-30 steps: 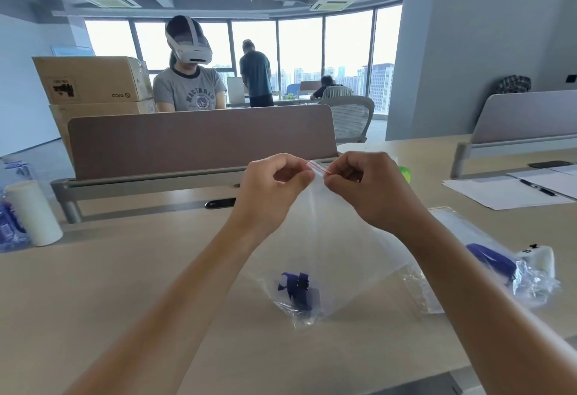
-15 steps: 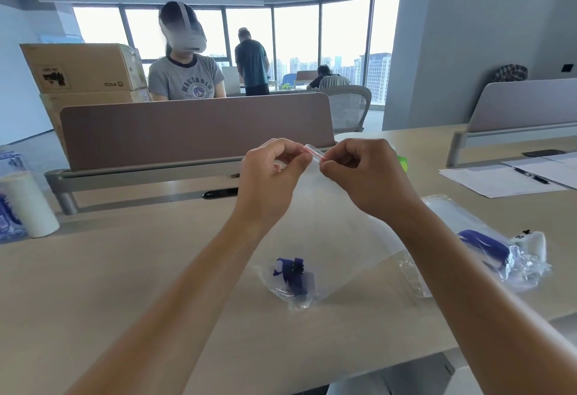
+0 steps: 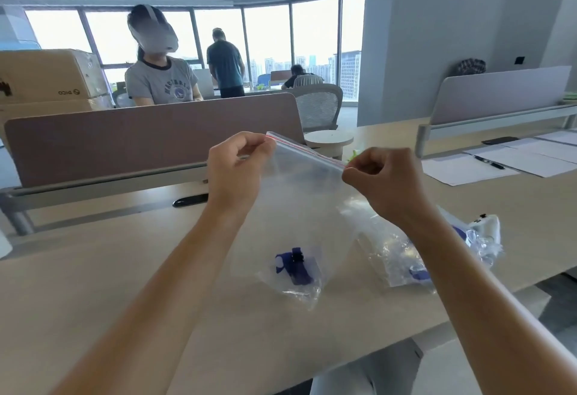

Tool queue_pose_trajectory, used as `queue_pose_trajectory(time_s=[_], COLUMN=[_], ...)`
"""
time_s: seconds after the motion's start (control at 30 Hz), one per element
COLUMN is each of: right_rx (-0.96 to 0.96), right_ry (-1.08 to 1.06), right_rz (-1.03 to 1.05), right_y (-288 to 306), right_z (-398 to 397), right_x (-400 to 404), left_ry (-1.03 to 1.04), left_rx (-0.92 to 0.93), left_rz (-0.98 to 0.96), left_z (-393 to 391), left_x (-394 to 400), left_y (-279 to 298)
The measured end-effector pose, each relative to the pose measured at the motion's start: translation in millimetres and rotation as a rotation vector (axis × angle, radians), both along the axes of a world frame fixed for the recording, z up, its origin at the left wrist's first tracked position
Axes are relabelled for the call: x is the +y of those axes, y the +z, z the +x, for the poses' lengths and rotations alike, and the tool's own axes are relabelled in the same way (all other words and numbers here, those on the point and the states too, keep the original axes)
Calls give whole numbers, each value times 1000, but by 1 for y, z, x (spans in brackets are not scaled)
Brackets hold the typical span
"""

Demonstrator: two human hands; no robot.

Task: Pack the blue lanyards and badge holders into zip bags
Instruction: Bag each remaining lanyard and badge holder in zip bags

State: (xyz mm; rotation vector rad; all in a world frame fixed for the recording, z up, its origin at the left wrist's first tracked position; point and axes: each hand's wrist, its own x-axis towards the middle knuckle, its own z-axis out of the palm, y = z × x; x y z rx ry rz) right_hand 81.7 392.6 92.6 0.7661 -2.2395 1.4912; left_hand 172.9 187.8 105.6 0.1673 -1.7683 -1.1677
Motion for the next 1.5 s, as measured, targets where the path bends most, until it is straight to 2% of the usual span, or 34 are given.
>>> queue_pose_trajectory(time_s=[0.2,0.37,0.53,1.0,1.33,1.5], right_rx=[-80,-88,-76,-94,-8,1], right_ry=[2,15,-77,-143,-214,-263], right_rz=[-99,-124,-151,-162,-349,-361], right_y=[-14,-24,-25,3,32,37], right_z=[-10,-20,-28,-18,12,13], right_x=[27,40,45,89,130,144], left_ry=[-27,-35,-52,-180,-334,-384], left_rx=[-1,-9,-6,57,96,86], left_rz=[114,117,134,214,273,310], left_z=[-10,-12,-15,-27,-27,-33], left_x=[7,11,15,44,82,103], left_y=[-3,-3,-5,-4,10,9])
